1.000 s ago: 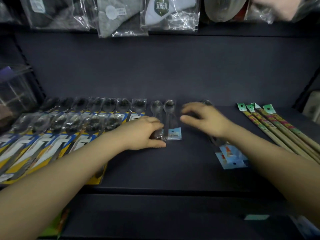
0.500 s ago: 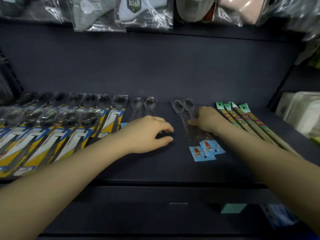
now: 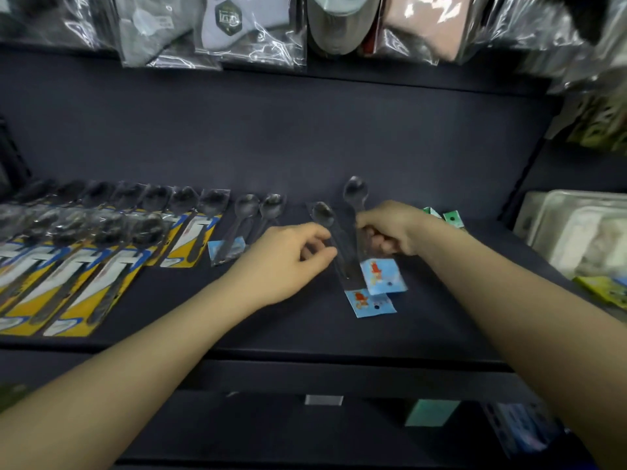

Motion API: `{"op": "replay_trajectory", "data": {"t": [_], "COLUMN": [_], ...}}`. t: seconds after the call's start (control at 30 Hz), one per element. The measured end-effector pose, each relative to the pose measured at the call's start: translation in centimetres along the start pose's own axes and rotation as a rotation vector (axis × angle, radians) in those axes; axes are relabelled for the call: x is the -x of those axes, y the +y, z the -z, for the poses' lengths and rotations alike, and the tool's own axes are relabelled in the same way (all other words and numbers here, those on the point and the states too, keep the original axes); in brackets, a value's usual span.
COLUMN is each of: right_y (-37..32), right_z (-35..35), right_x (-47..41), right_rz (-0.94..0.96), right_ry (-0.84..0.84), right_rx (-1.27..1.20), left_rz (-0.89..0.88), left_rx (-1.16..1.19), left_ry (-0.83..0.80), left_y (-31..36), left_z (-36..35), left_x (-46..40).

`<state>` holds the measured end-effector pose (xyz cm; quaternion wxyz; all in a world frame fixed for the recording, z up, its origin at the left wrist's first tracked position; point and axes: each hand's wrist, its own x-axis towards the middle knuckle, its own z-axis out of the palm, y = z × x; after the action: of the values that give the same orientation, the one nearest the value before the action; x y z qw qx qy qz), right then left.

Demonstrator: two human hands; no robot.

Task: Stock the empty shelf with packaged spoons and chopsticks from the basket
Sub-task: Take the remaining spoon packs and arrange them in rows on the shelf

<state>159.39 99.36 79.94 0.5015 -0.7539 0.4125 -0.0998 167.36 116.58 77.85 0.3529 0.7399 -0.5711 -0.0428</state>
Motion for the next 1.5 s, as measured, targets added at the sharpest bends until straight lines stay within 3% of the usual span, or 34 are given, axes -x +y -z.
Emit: {"op": "replay_trajectory", "data": {"t": [0.1,0.23,0.57,0.67,0.8,1.0,1.13,1.4,1.5], "right_y": [-1.0,-1.8,-2.6,-3.3,-3.9,-4.4,-4.9,-5.0,-4.9], "right_z": [0.2,-0.9,-4.7,-5.1,-5.4,-8.3,-10.4,-14.0,-15.3], "right_x": [1.9,4.2,4.1,4.1,4.3,4.3,4.6,4.7,5.2], "right_rz": [0.123,0.248,0.328,0.304,0.189,0.052,0.066,0.008,-0.061], "right_ry": [-0.051,-0.082,-0.005,-0.037,-0.209,-0.376,-0.346,-0.368,-0.394], "right_rx": [-0.252,-0.306,-0.358,-0.294,-0.412,-0.427,-0.321,-0.035,0.025], "left_rz": [0.159,0.224,0.279,0.182,-0.007,-0.342,-0.375,-0.339,-0.252], "left_rx": [0.246,0.609,0.79,0.72,0.411,-0.148,-0.307,-0.314,-0.137], "left_ry": [0.048,0.116,0.2,0.18,0.146,0.265,0.352,-0.069,-0.19], "left_y": [0.9,1.8,1.5,0.7,-0.9,-4.4,-6.9,-8.7,-9.3], "left_z": [-0.9,-1.8,-0.3,0.9,2.9,4.6,5.7,7.0,7.7], "left_x": [-0.2,0.1,2.0,2.4,3.3,4.6,5.8,8.7,9.0]}}
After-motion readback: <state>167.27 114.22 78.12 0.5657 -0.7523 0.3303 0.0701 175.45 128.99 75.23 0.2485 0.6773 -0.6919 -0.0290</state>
